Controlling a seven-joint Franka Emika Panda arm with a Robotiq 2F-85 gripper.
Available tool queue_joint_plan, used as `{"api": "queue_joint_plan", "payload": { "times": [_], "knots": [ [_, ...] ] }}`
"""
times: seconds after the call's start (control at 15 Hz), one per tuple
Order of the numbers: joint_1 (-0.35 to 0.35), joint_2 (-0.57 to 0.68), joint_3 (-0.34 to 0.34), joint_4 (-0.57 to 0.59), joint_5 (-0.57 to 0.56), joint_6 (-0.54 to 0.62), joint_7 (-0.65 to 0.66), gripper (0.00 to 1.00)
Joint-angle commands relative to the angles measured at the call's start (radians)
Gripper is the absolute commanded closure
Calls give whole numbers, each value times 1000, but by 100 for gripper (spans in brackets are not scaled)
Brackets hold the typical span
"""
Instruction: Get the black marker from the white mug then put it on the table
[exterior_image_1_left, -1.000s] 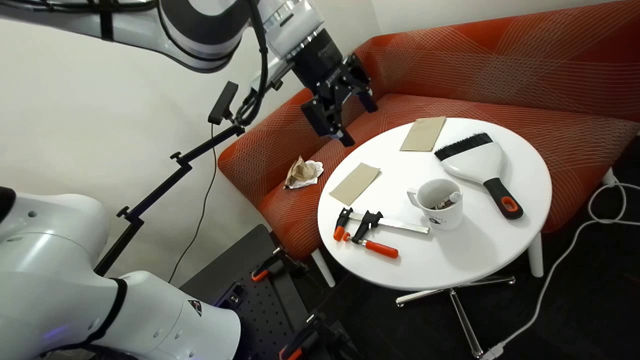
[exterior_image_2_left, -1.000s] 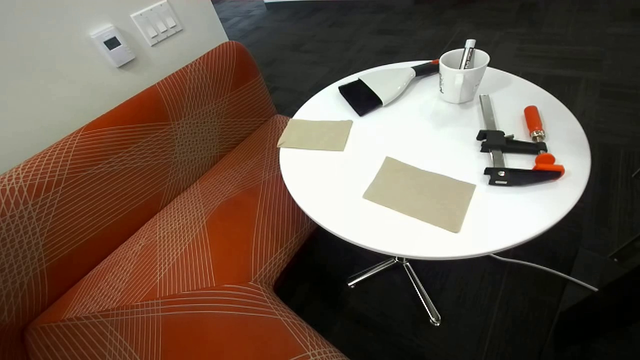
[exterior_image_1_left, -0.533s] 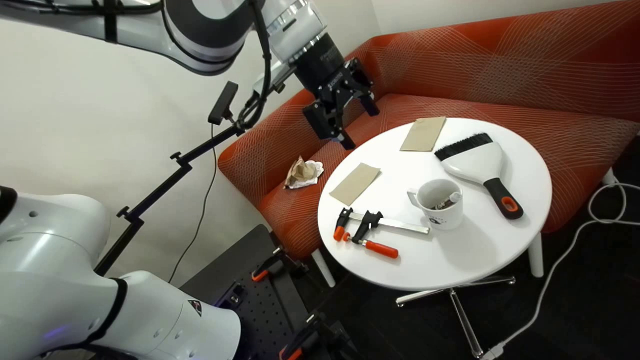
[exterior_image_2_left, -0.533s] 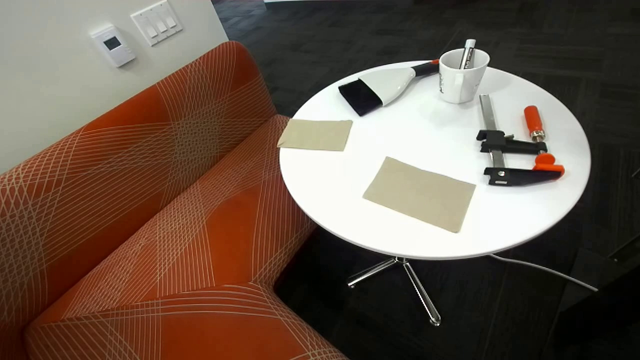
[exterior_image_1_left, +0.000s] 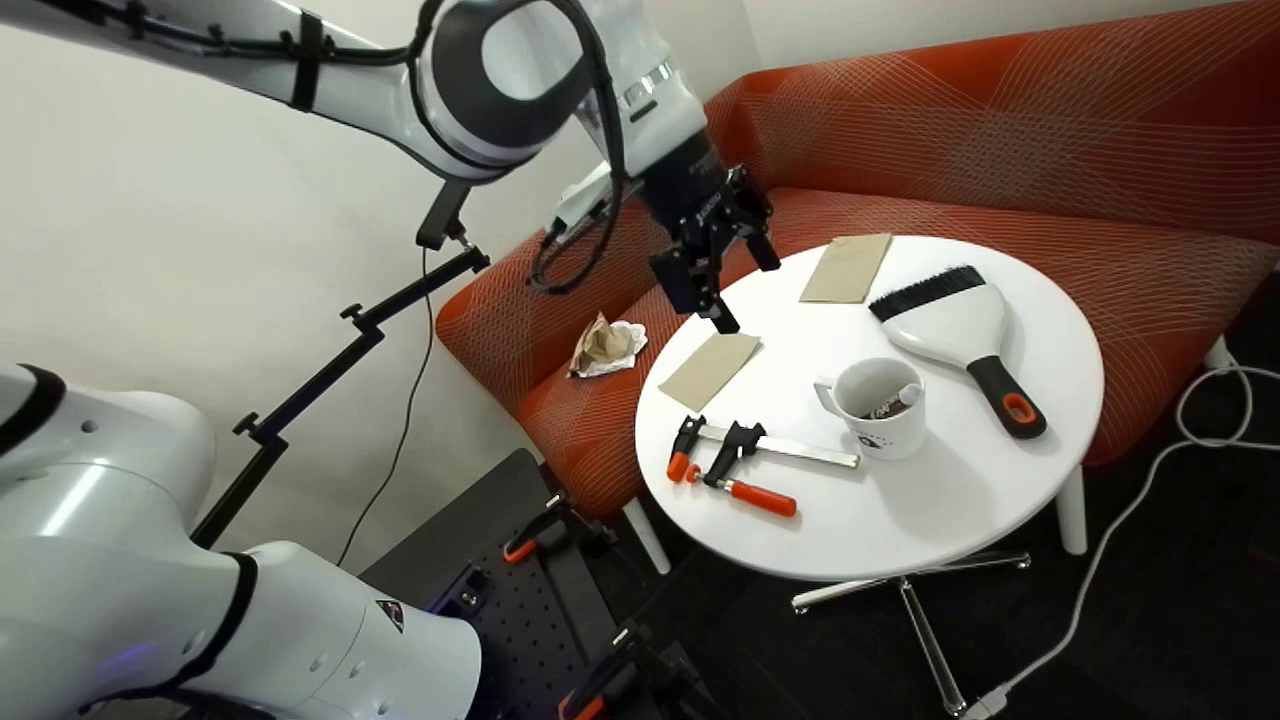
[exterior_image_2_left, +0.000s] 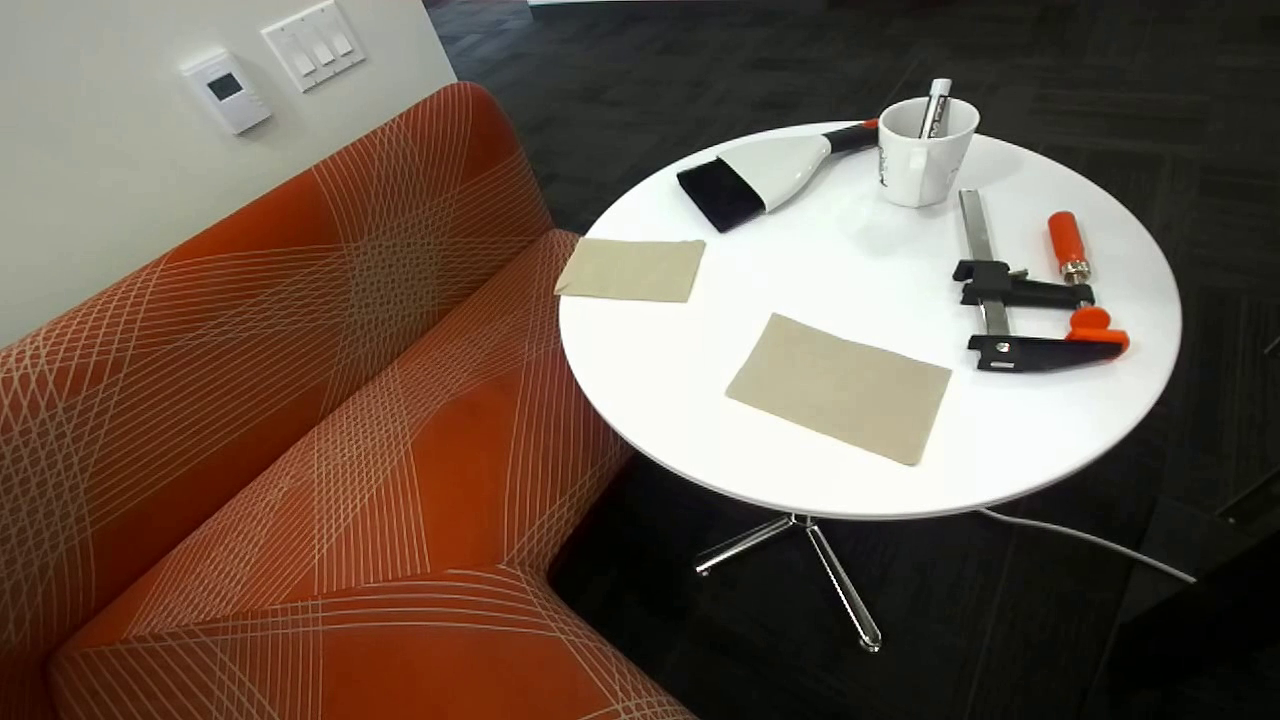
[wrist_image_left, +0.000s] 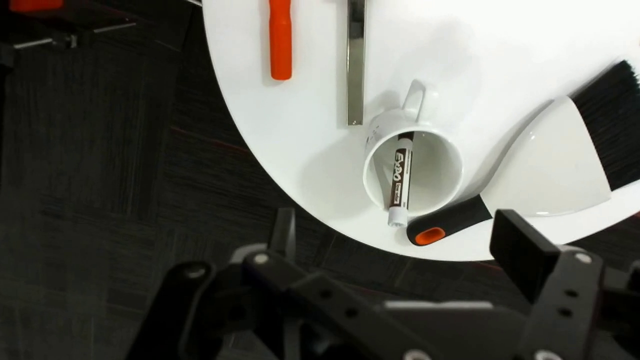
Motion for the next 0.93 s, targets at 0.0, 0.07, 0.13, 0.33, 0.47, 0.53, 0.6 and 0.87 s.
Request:
{"api": "queue_joint_plan", "payload": {
  "times": [0.0, 0.07, 0.13, 0.33, 0.47, 0.53, 0.6, 0.87],
  "knots": [
    [38, 123, -60, 56, -43, 88, 18, 0],
    [47, 151, -77, 67, -39, 108, 14, 0],
    [57, 179, -96, 75, -44, 135, 16, 0],
    [92, 255, -151, 106, -34, 192, 13, 0],
    [118, 296, -182, 125, -28, 219, 10, 0],
    [131, 316, -197, 135, -25, 231, 11, 0],
    [144, 334, -211, 144, -21, 237, 10, 0],
    [192, 389, -258, 173, -16, 251, 10, 32]
  ]
}}
